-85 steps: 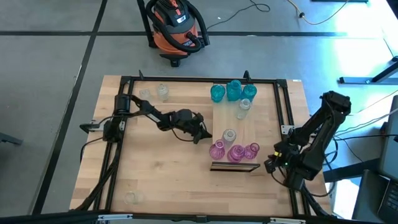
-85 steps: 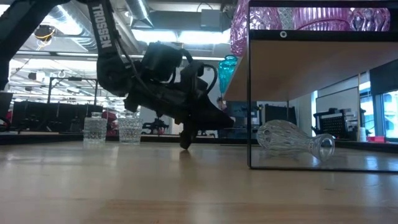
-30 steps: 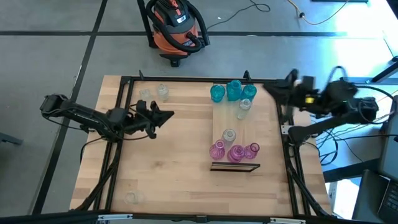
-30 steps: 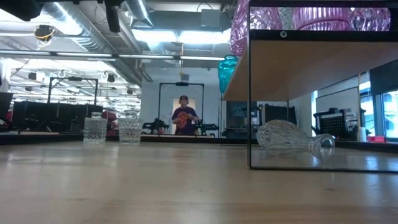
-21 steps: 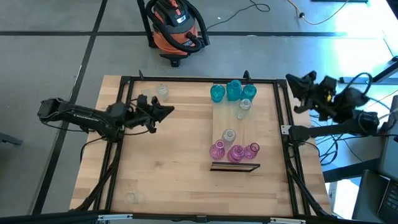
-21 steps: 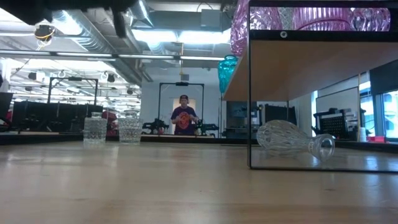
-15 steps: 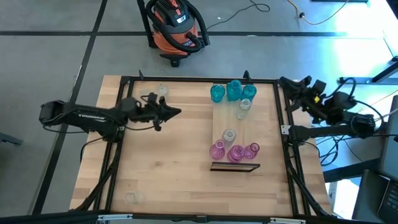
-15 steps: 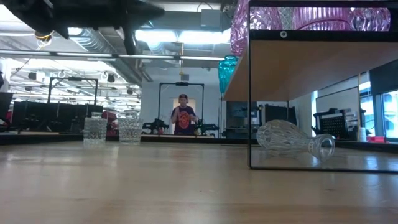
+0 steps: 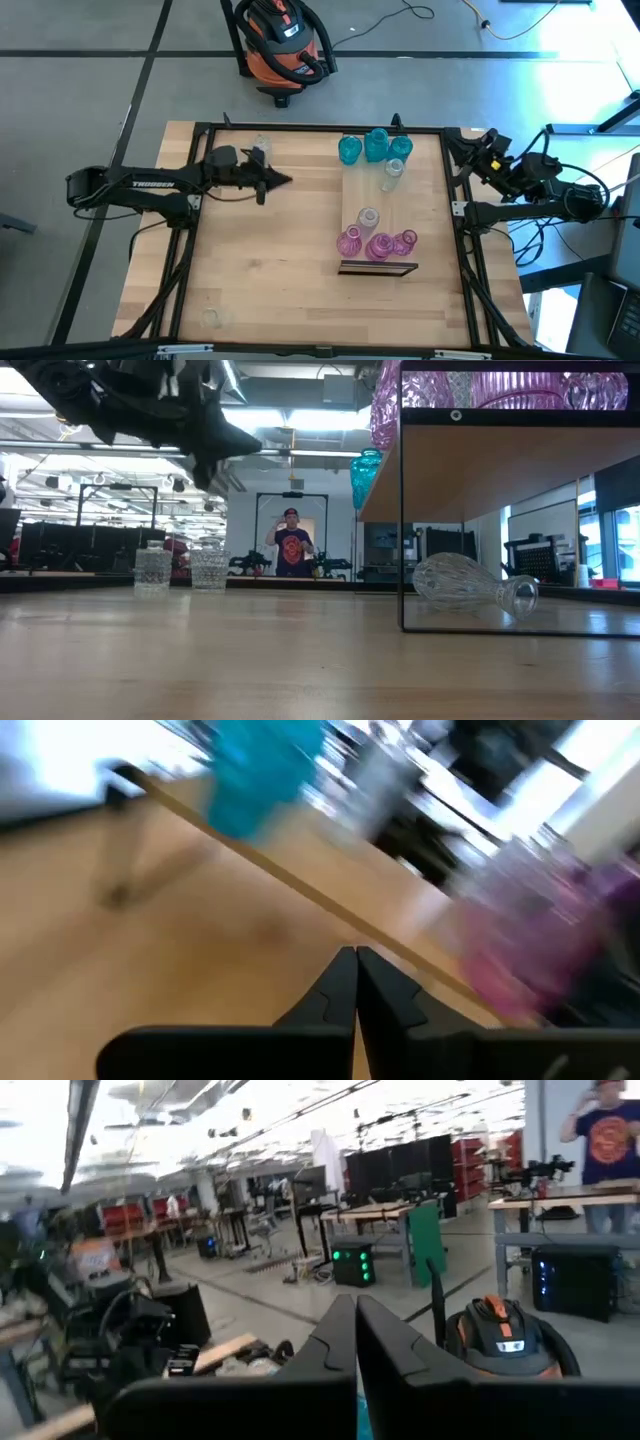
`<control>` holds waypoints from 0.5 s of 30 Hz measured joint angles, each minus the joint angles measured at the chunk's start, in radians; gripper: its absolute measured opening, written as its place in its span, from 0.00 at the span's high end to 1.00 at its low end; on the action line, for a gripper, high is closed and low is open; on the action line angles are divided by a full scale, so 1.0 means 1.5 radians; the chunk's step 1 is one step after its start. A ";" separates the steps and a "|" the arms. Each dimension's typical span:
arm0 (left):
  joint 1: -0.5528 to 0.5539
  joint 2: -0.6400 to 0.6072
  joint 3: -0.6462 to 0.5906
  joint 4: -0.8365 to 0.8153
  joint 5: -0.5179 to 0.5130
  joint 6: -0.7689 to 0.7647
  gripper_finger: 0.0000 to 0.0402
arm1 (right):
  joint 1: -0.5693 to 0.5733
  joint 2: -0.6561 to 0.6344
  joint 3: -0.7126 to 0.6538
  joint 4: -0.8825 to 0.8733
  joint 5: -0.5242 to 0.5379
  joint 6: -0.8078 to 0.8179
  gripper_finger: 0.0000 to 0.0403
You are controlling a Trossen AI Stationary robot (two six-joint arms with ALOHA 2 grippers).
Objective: Sort vases onto shelf
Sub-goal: Put the transparent vase on the shelf aligned with the other transparent vase
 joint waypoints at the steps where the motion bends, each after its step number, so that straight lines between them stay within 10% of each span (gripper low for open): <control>1: 0.004 -0.017 0.000 -0.010 -0.030 0.010 1.00 | 0.000 0.000 0.000 0.004 0.008 0.008 1.00; 15: 0.087 -0.141 0.256 -0.509 -0.147 0.282 1.00 | 0.000 0.000 0.000 0.034 0.012 0.076 1.00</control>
